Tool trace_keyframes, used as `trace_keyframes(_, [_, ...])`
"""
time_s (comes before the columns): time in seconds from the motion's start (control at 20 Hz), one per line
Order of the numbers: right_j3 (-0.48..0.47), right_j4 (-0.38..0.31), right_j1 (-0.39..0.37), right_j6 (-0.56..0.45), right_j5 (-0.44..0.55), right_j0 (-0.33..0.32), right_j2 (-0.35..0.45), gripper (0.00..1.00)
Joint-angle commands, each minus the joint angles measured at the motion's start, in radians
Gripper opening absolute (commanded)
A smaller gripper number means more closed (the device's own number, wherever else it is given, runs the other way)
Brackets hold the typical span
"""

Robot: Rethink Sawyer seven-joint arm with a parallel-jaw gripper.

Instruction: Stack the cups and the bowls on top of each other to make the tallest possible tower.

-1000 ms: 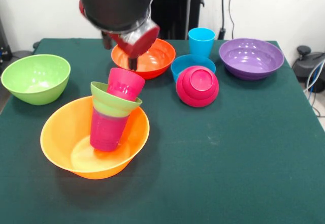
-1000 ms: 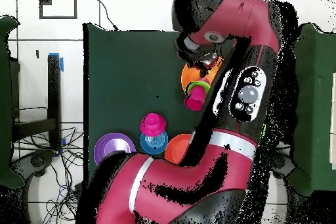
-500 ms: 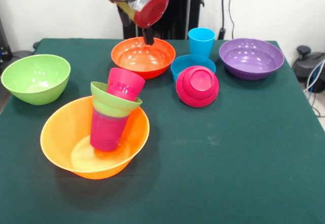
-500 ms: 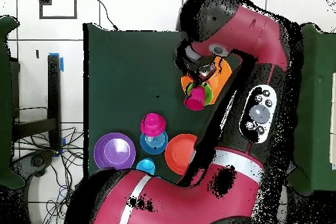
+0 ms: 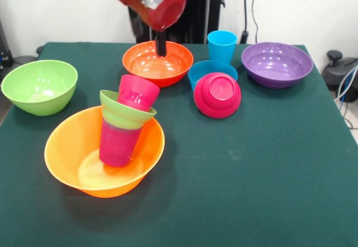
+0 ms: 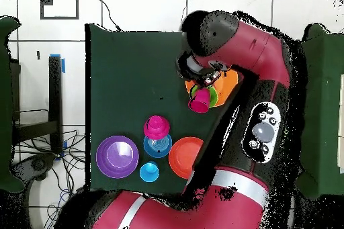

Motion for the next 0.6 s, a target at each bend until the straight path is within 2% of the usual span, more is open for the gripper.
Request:
trace_keyframes(0.05, [0.25, -0.131, -0.072, -0.224, -0.5, 0.002, 0.176, 1.0])
trace_keyframes(0.3, [0.303, -0.199, -0.093, -0.262, -0.625, -0.011, 0.222, 1.0])
trace_keyframes(0.6, [0.406, -0.339, -0.134, -0.307, -0.842, -0.058, 0.317, 1.0])
